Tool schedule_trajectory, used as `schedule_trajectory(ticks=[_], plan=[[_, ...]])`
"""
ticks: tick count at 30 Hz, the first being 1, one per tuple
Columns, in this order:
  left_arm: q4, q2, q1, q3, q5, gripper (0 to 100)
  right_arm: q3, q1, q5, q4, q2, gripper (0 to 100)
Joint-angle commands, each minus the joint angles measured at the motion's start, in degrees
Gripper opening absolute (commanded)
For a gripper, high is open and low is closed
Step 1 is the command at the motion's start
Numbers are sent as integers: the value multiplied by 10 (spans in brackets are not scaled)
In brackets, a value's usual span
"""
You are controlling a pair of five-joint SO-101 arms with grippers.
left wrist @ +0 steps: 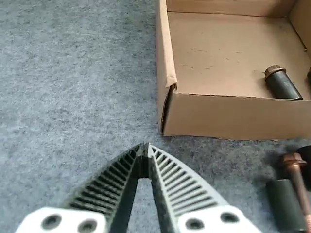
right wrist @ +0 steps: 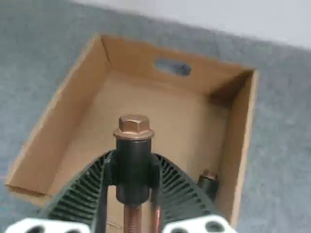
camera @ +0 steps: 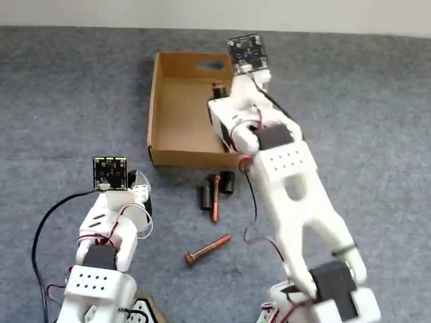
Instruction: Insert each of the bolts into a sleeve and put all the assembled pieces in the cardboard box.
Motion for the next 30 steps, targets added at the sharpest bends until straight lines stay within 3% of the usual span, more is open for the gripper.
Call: schedule_trajectory(ticks=[1,5,11,16,23,30], plan=[[-14,-7,-3,13,-6,24,-75,10,-7,-46,50,7],[-16,-7,-3,13,-7,24,-107,8,-24,-80,124,7],[-16,-7,-3,13,-7,24,-159,7,-171,-82,233,7],[-17,-7,-3,13,-7,24,-204,-4,-170,-77,308,7],[-17,-7,-3,13,-7,24,-215,-36,-61,-10,324,7],[-17,-7,-3,13,-7,24,-205,-36,-96,-5,335,7]])
